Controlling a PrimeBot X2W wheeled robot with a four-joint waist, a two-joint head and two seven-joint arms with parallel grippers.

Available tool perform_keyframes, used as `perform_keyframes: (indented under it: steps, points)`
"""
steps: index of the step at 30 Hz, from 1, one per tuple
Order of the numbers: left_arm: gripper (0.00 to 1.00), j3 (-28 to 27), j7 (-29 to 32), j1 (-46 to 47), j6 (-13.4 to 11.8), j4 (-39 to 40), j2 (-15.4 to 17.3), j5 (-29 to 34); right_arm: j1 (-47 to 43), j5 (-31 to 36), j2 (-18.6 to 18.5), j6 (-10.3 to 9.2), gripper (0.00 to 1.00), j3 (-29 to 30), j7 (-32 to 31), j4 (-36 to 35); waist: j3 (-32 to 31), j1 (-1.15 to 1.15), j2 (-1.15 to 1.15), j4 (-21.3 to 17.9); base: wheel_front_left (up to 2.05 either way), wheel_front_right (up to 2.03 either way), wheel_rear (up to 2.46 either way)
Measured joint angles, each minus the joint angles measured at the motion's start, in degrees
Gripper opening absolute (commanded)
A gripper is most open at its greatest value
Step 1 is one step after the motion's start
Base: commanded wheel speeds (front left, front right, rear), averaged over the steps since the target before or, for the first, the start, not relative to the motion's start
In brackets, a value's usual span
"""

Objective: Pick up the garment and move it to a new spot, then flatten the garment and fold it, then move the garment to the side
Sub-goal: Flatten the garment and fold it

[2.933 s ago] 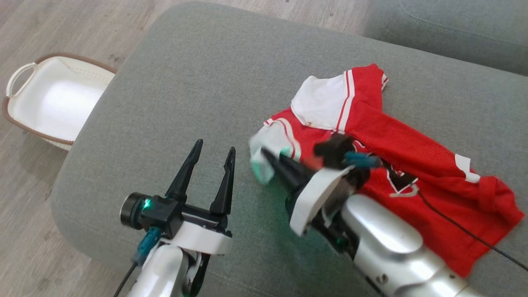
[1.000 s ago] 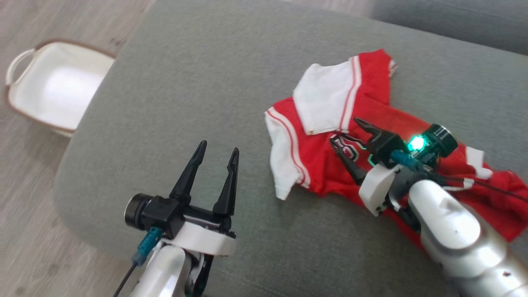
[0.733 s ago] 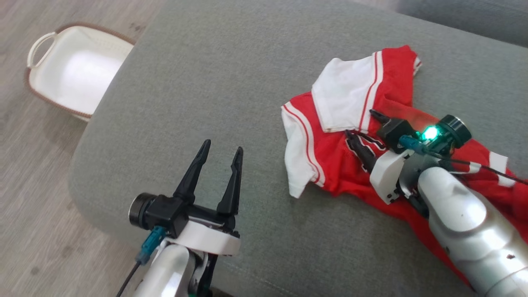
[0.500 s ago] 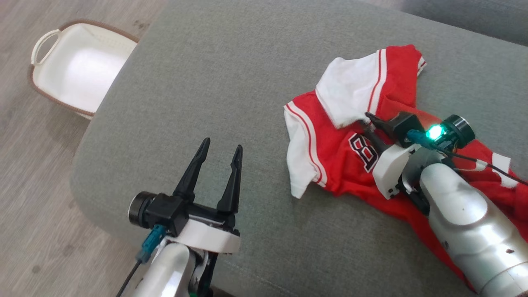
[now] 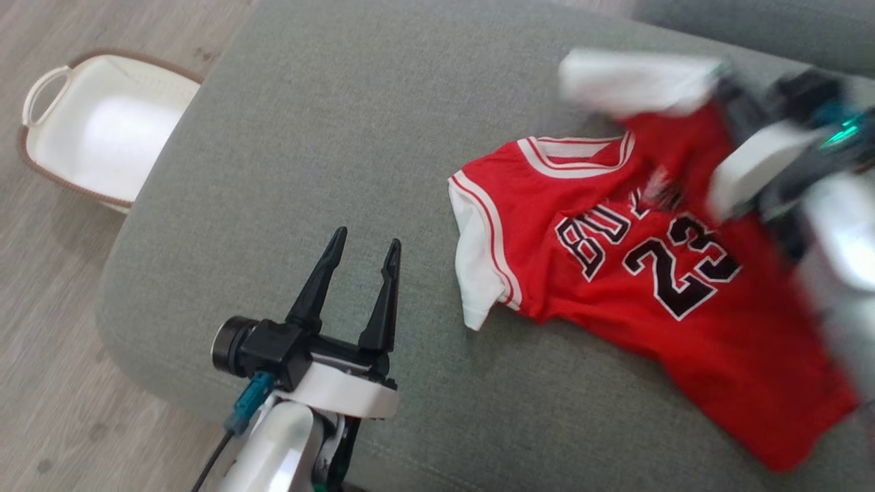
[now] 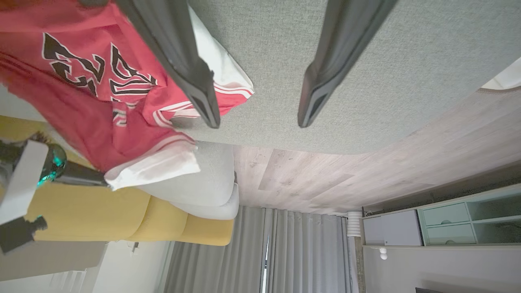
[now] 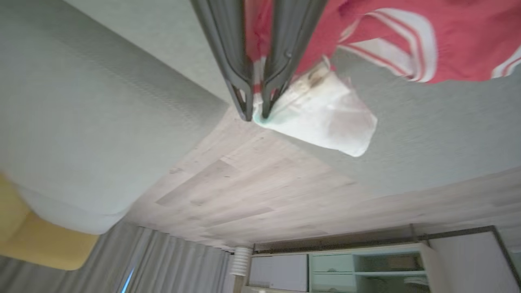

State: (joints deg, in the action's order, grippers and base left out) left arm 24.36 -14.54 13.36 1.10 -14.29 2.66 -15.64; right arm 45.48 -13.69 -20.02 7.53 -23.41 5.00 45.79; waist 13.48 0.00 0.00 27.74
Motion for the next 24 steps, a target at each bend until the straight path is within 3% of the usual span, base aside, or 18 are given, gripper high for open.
perform_keyframes:
  steps: [7, 12, 13, 14, 15, 20, 24]
  points:
    - [1.00, 1.5, 0.0, 1.7, 0.4, 0.2, 0.0, -1.0, 10.5, 2.6, -9.8, 0.01, 0.00, 0.8, -3.7, 3.4, 3.2, 0.00, 0.00, 2.0, 0.00, 0.00, 0.00]
    - [1.00, 1.8, 0.0, 3.0, 0.4, 0.5, 0.0, -1.5, 18.2, 7.0, -14.1, 0.01, 0.00, 0.2, -3.9, 8.0, 5.6, 0.00, 0.00, 3.7, 0.00, 0.00, 0.00]
    - [1.00, 2.0, 0.0, 3.1, 0.4, 0.7, 0.0, -1.5, 19.7, 8.0, -14.5, 0.01, 0.07, -0.2, -3.9, 8.9, 6.0, 0.01, 0.00, 3.9, 0.00, 0.00, 0.00]
    - [1.00, 2.1, 0.0, 3.2, 0.4, 0.8, 0.0, -1.6, 21.2, 9.0, -14.7, 0.01, 0.95, -0.4, -3.6, 9.8, 6.5, 0.01, 0.00, 4.1, 0.00, 0.00, 0.00]
    - [1.00, 2.1, 0.0, 3.4, 0.4, 0.8, -0.1, -1.8, 22.5, 9.9, -14.8, 0.01, 1.00, -0.3, -3.6, 10.8, 6.9, 0.01, 0.00, 4.3, 0.00, 0.00, 0.00]
    - [1.00, 2.4, 0.0, 4.4, 0.3, 0.9, -0.2, -2.1, 24.7, 12.4, -14.2, 0.01, 1.00, -0.4, -3.1, 13.4, 7.7, 0.01, 0.00, 4.6, 0.00, 0.00, 0.00]
    - [1.00, 2.3, 0.0, 4.5, 0.1, 0.8, -0.3, -2.1, 24.4, 12.8, -11.1, 0.00, 1.00, 0.2, 0.3, 15.1, 7.3, 0.01, 0.00, 3.2, 0.00, 0.00, 0.00]
